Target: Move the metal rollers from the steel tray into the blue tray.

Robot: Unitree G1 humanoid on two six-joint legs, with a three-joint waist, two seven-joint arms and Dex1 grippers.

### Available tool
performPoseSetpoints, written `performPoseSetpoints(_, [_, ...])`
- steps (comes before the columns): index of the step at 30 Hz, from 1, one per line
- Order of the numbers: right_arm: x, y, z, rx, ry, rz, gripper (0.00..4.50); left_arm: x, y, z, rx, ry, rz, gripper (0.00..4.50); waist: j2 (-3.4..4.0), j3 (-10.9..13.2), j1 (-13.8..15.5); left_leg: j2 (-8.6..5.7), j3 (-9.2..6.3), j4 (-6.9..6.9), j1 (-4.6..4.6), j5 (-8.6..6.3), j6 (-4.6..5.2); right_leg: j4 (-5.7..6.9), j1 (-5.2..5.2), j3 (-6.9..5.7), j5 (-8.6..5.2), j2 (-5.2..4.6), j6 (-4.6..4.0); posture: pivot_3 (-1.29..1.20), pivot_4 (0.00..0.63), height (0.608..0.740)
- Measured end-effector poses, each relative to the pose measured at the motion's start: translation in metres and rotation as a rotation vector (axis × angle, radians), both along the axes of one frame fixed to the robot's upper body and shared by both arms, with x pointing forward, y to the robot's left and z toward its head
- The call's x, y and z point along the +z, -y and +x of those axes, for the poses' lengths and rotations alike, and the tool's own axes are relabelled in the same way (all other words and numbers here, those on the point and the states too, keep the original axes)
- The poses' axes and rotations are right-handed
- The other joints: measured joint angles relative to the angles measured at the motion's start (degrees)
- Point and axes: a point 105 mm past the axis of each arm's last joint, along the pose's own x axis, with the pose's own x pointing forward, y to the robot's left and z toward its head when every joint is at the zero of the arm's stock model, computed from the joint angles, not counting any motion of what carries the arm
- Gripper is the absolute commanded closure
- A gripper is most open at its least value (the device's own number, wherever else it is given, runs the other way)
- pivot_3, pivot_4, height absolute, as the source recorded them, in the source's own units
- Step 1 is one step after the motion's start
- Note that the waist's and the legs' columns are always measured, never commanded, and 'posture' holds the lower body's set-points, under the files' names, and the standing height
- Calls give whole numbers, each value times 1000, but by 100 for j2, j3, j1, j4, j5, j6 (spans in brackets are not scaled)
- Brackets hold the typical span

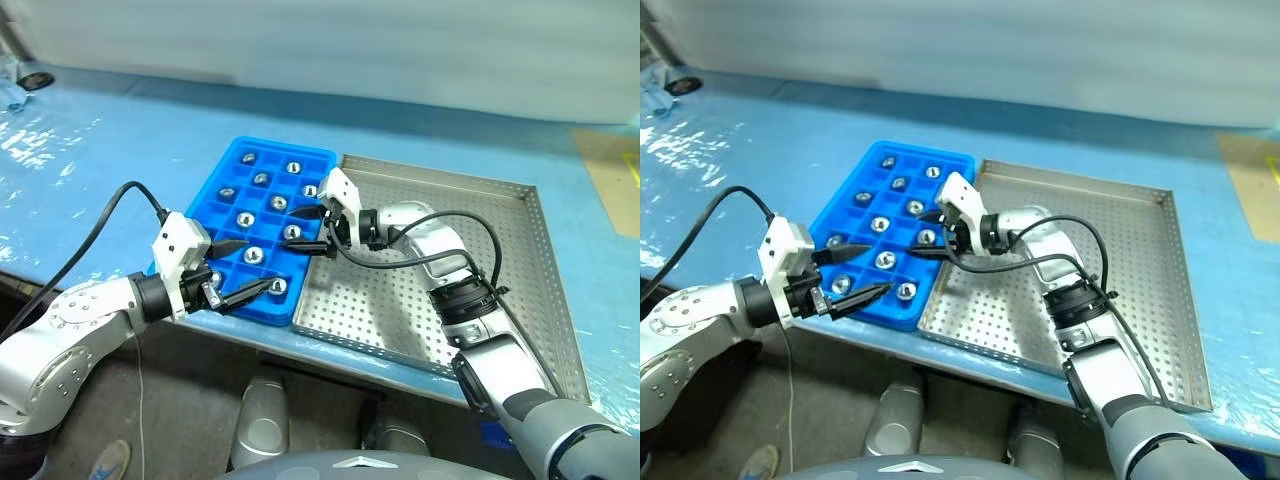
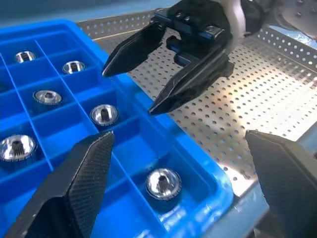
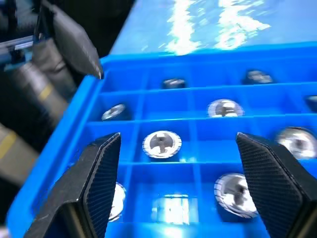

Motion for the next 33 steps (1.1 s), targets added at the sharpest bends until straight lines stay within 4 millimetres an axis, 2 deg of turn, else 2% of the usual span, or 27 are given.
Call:
performPoseSetpoints(3, [6,11,4,-70,41,51,722,0,3,13,3,45,-30,0,0,0,-167,0,0,1,2,1,-2,2,3,0,-3,-1,6,222,150,740])
performPoseSetpoints(6, [10,22,5,-115,60,89,722,-10,2,24,10,63,4,0,-1,-1,-356,0,1,6,4,2,-3,3,4,-1,-5,0,12,191,150,740])
performPoseSetpoints(8, [10,34,7,-178,62,120,722,-13,7,34,15,83,-32,0,-1,-1,-495,-2,1,8,1,3,-4,2,6,-2,6,-3,-5,158,150,740])
performPoseSetpoints(11, [4,45,7,-246,62,146,722,-10,12,46,20,135,-75,0,-3,-2,-656,-1,1,10,2,3,-4,3,7,-5,14,-2,-18,112,150,740])
performPoseSetpoints(14, [0,61,8,-332,81,158,722,-20,12,55,23,142,-49,0,-3,-2,-805,-4,5,10,3,3,-3,0,7,-5,15,-1,-18,77,150,740])
performPoseSetpoints(18, [-4,78,6,-432,90,177,722,-20,20,65,20,159,-108,0,-3,-2,-935,-3,5,10,6,3,-3,0,9,-5,16,-1,-21,31,150,740])
performPoseSetpoints(22, [-19,95,-2,-497,71,158,33,-18,30,72,-16,175,-182,0,-3,-2,-978,-9,10,11,11,1,1,-2,13,-3,16,-4,-20,-30,150,740])
performPoseSetpoints(26, [-32,114,-12,-529,73,106,33,-28,37,76,-68,153,-217,0,-3,-2,-1068,-9,11,12,12,0,3,-3,16,-1,16,-4,-20,-82,150,740])
performPoseSetpoints(29, [-38,120,-19,-544,79,96,33,-33,42,80,-100,172,-206,0,-4,-2,-1131,-8,13,12,20,-1,5,-4,20,-1,16,-4,-18,-105,150,740])
performPoseSetpoints(33, [-39,134,-16,-645,80,120,33,-34,45,93,-77,219,-185,0,-4,-2,-1250,-9,14,15,20,-1,6,-5,21,-1,12,-4,-6,-144,150,740])
